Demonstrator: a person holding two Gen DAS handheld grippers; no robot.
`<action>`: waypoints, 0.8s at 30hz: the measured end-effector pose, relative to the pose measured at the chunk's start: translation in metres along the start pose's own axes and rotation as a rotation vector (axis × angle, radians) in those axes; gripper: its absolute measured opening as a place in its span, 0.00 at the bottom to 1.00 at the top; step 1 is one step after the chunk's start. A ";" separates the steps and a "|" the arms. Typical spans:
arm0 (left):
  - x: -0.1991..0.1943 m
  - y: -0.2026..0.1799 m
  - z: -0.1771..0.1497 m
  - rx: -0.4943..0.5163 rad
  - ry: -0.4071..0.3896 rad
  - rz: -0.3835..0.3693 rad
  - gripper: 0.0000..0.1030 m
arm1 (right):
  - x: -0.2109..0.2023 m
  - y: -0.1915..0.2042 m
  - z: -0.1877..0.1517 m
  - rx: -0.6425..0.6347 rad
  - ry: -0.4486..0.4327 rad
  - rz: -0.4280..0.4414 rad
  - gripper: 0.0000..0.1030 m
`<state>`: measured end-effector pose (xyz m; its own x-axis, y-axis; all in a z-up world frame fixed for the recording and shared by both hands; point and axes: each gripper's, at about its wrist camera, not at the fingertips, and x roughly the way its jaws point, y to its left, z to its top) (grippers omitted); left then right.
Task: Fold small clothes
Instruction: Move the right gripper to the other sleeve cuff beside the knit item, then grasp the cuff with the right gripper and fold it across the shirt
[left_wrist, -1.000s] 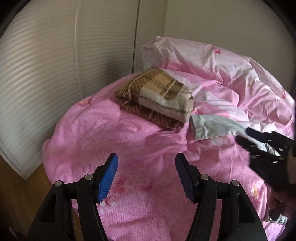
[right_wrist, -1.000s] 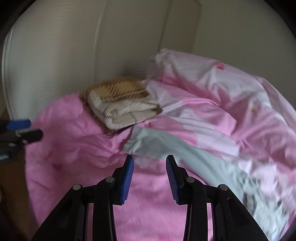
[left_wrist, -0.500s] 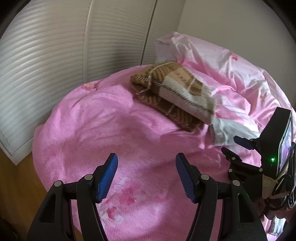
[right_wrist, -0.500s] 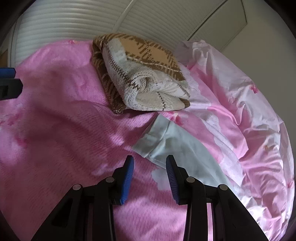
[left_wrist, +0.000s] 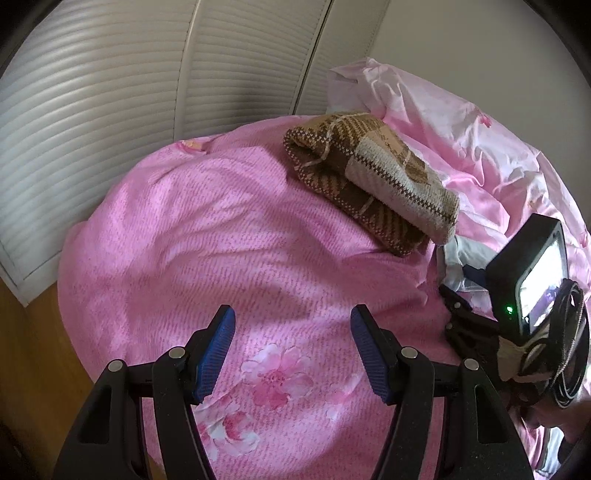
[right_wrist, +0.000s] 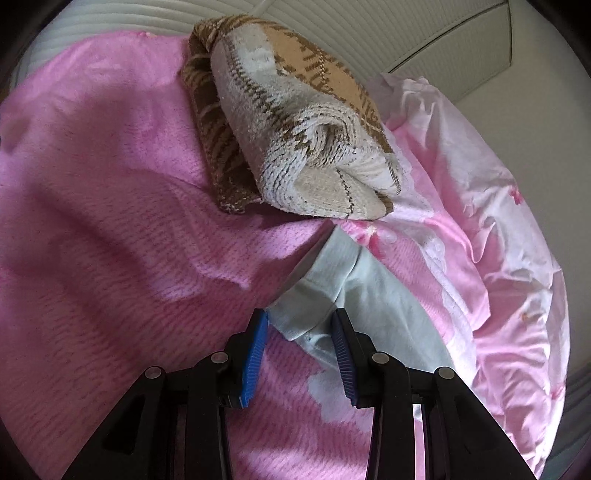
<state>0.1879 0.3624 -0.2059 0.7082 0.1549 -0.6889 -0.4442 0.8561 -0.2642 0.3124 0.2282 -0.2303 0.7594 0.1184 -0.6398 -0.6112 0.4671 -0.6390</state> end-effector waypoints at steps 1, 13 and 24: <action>0.000 -0.002 0.000 0.000 0.001 -0.003 0.62 | 0.001 -0.001 0.002 0.002 0.002 -0.008 0.32; -0.019 -0.039 0.020 0.035 -0.019 -0.043 0.62 | -0.037 -0.094 -0.014 0.442 -0.118 0.087 0.10; -0.061 -0.146 0.033 0.189 -0.058 -0.137 0.63 | -0.104 -0.222 -0.130 0.959 -0.189 0.109 0.10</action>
<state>0.2274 0.2444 -0.1035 0.7873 0.0540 -0.6141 -0.2348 0.9473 -0.2178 0.3401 -0.0011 -0.0777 0.7837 0.3024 -0.5426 -0.3034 0.9486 0.0903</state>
